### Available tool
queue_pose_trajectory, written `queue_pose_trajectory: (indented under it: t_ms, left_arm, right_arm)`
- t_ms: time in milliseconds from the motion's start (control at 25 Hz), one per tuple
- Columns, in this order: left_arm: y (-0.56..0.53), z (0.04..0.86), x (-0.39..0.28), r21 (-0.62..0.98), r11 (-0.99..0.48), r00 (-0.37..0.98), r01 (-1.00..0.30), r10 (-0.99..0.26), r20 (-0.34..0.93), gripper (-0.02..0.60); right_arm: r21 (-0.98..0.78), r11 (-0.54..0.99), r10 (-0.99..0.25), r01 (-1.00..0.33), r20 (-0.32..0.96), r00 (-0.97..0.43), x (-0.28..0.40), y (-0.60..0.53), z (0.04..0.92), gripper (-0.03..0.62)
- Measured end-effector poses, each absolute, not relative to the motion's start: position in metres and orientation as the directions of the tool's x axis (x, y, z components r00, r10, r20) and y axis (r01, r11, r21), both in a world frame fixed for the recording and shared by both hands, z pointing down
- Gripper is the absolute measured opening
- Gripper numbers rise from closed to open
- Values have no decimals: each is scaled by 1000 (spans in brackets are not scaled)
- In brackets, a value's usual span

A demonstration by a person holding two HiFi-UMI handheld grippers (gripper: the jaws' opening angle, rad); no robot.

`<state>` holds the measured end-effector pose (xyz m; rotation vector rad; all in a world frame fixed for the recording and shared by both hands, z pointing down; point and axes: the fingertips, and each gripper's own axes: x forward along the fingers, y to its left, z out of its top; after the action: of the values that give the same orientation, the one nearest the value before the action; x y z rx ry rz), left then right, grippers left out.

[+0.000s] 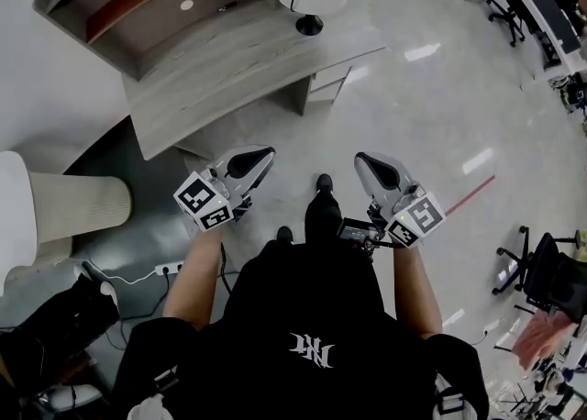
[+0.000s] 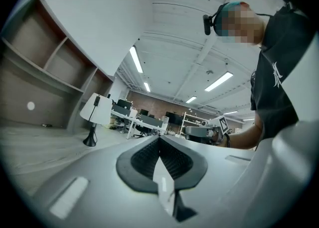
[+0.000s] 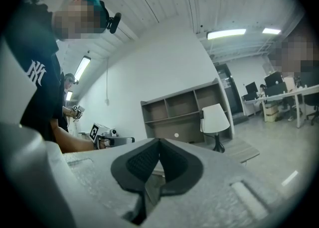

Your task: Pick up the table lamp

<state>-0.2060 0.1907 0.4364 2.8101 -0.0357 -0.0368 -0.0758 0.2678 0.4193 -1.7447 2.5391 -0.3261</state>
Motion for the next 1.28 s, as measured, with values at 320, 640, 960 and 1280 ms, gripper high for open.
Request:
queue_pose_trajectory:
  t_ms: [320,640,960,1280]
  left_arm:
    - [125,426,-144,343,-933,993,-111,-118,0,2]
    - [69,420,-85,323,-922,976,-214,-212,40,2]
    - [32,423,-47,321,-908,963,-268,-262,64,2]
    - [-5,439,-34,319,-910,964,-265,-250,86,2]
  right_arm:
    - [-220,460,-875,-860,50,-481,-13,183,409,3]
    - [-220,516,-844,-828,30,-535,61,122,399,3]
    - [-233,536,-831,-811,22,-555,108,90,403,3]
    - [-260,517,-841,-816,27,-541,128,57,415,3]
